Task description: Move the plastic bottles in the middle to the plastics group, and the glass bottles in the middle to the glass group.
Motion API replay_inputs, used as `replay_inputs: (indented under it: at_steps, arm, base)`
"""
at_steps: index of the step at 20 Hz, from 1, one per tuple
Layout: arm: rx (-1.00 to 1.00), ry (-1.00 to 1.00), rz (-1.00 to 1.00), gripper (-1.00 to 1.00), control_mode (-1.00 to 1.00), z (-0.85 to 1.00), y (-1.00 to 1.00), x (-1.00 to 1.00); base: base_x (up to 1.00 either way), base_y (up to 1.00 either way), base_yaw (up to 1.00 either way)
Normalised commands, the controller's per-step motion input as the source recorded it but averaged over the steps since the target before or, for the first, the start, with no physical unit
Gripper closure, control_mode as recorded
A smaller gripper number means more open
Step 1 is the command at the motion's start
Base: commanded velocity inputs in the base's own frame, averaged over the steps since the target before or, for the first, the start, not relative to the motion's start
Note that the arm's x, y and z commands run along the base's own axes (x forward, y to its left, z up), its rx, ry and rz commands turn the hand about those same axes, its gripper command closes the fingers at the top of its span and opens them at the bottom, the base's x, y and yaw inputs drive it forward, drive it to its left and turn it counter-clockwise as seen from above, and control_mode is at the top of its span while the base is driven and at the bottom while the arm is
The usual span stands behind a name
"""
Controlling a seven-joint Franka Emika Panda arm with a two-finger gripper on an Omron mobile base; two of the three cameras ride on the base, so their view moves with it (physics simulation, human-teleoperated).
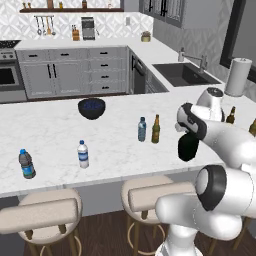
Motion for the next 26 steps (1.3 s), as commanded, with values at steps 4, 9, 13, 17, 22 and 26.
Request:
replay_inputs:
  at_steps: [4,9,13,17,22,26]
  arm:
    - [0.0,0.1,-0.11,1.0,-1.0,0.16,-1.0,0.01]
    - [0.0,0.05,-0.04,1.0,-1.0,0.22,-1.0,0.15]
    - [0.0,0.0,0.0,1.0,-1.0,0.07,-0.89,0.17]
    - [0.0,-0.04,0.01,1.0,-1.0,0.0,-0.8,0.42]
    - [0.01,-0.16,0.07,1.0,-1.0,0.0,-0.45,0.36]
    - [0.0,-0.16,0.08,1.0,-1.0,0.0,-0.14,0.15]
  base:
    - [0.0,0.0,0.0]
    - [0.0,0.0,0.0]
    - [0.0,0.0,0.0]
    - [0.0,0.0,0.0]
    - [0.0,0.0,0.0]
    - [0.0,0.0,0.0]
